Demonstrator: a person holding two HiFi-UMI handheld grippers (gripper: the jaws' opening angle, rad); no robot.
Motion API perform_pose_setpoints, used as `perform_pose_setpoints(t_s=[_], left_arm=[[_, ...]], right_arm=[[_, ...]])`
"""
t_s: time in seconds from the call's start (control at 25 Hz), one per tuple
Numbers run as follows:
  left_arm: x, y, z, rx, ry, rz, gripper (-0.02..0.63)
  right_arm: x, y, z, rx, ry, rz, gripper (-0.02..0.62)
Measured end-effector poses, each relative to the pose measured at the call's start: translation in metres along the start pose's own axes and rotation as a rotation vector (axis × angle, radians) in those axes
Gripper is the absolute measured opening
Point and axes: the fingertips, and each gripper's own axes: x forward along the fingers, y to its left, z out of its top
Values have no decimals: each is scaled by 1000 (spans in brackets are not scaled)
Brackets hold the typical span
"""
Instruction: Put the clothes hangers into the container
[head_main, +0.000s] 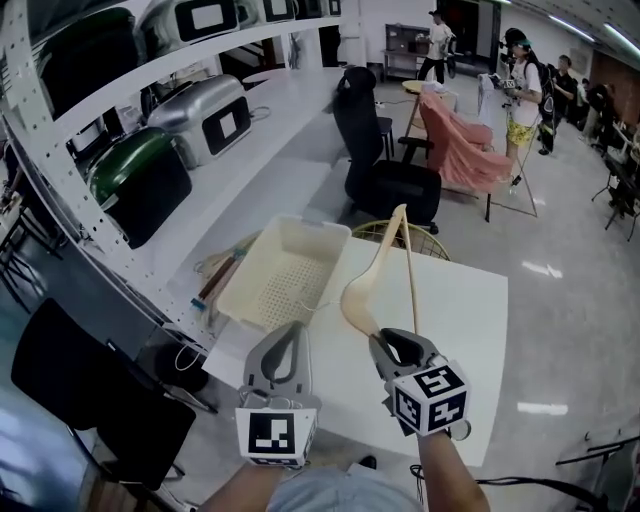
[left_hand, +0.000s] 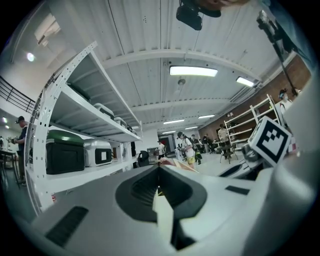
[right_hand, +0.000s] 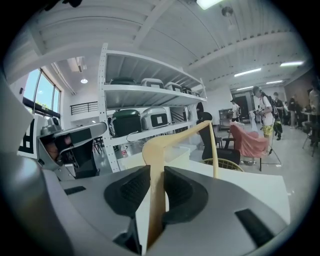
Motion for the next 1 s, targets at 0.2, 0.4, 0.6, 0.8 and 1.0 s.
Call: perform_pose_setpoints(t_s=[0.2, 0.4, 0.6, 0.8, 1.0], left_arm=[[14, 33, -17, -10, -8, -34, 11], [41, 81, -33, -28, -14, -113, 11], [74, 124, -39, -45, -27, -216, 11], [94, 155, -39, -66, -49, -318, 12], [110, 182, -35, -92, -84, -381, 11]], right_arm=[[31, 13, 5, -5, 2, -33, 91], [76, 23, 9, 31, 18, -121, 91], [118, 34, 18, 66, 33, -213, 91], [147, 46, 40, 81, 19, -297, 91], [172, 60, 67, 80, -15, -342, 91]])
